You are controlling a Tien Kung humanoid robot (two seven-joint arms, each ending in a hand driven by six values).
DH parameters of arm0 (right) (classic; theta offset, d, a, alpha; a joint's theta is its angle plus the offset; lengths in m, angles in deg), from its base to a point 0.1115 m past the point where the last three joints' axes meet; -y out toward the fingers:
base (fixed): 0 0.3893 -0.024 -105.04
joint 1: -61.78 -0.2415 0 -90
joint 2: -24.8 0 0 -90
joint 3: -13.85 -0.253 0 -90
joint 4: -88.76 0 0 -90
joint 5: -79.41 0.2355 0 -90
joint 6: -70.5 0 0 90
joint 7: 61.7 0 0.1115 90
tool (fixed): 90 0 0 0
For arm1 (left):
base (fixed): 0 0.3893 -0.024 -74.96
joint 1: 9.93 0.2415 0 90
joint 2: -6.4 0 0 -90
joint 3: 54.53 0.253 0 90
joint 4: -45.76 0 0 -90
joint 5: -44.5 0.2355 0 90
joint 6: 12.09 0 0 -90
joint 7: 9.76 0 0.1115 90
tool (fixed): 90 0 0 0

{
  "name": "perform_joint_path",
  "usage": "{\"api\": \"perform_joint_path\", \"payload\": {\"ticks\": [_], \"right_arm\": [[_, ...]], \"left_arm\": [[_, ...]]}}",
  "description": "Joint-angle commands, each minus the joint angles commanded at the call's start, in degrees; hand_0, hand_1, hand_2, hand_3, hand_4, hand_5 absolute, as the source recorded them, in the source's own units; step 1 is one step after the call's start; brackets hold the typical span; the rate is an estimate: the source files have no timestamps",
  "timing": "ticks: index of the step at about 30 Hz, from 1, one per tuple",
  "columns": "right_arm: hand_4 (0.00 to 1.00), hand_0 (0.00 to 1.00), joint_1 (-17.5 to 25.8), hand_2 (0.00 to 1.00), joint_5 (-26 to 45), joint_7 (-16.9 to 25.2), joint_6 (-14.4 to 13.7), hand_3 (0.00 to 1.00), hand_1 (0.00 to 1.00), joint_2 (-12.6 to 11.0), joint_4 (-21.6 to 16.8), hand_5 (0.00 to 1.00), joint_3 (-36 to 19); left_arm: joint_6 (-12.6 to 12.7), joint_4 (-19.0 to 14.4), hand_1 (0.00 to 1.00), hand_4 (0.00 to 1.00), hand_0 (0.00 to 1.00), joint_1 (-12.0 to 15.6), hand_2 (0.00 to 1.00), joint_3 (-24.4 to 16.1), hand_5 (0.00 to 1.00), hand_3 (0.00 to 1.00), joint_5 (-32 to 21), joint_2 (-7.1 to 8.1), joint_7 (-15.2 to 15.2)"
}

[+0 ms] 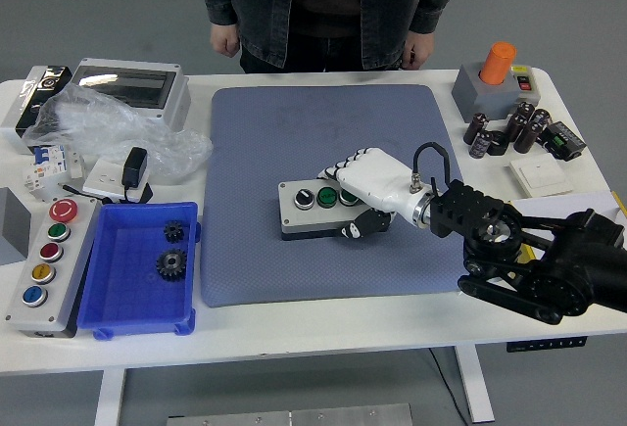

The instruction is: Pick up the button,place it on the desk,press the button,press the button

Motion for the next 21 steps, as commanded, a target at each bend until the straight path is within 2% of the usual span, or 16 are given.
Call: {"api": "perform_joint_path", "payload": {"ticks": [1,2,7,8,19,20,21], "right_arm": [[0.771,0.739,0.0,0.77,0.09,-0.01,0.08,0.849,0.728,0.01,-0.01,0.174,-0.05],[0.835,0.784,0.0,0.824,0.19,-0.02,0.14,0.897,0.757,0.03,-0.02,0.203,-0.08],[0.835,0.784,-0.02,0.824,0.81,-0.09,0.47,0.897,0.757,0.05,-0.16,0.203,-0.25],[0.879,0.795,-0.03,0.835,0.97,-0.1,0.53,0.913,0.771,0.04,-0.22,0.232,-0.28],[0.914,0.797,-0.16,0.836,4.33,-0.69,1.43,0.917,0.773,-0.41,-1.47,0.267,-1.45],[0.955,0.795,-0.15,0.839,4.35,-0.79,1.72,0.921,0.774,-0.56,-1.83,0.323,-1.66],[0.955,0.795,-0.13,0.839,4.43,-0.93,2.21,0.921,0.774,-0.92,-2.64,0.323,-2.12]], "left_arm": [[-0.01,0.0,0.687,0.625,0.671,0.0,0.63,0.01,0.421,0.648,0.0,-0.01,0.0],[-0.03,-0.01,0.685,0.623,0.671,0.01,0.629,0.01,0.421,0.645,0.0,-0.02,0.01],[-0.11,-0.02,0.685,0.623,0.671,0.05,0.629,0.06,0.421,0.645,-0.03,-0.04,0.01],[-0.12,-0.02,0.685,0.62,0.669,0.07,0.625,0.07,0.42,0.646,-0.03,-0.04,0.01],[-0.25,-0.05,0.684,0.615,0.669,0.2,0.624,0.37,0.414,0.641,-0.35,-0.12,0.0],[-0.26,-0.05,0.684,0.609,0.668,0.22,0.621,0.39,0.41,0.639,-0.36,-0.13,0.0],[-0.27,-0.06,0.684,0.609,0.668,0.25,0.621,0.43,0.41,0.639,-0.41,-0.14,-0.01]]}}
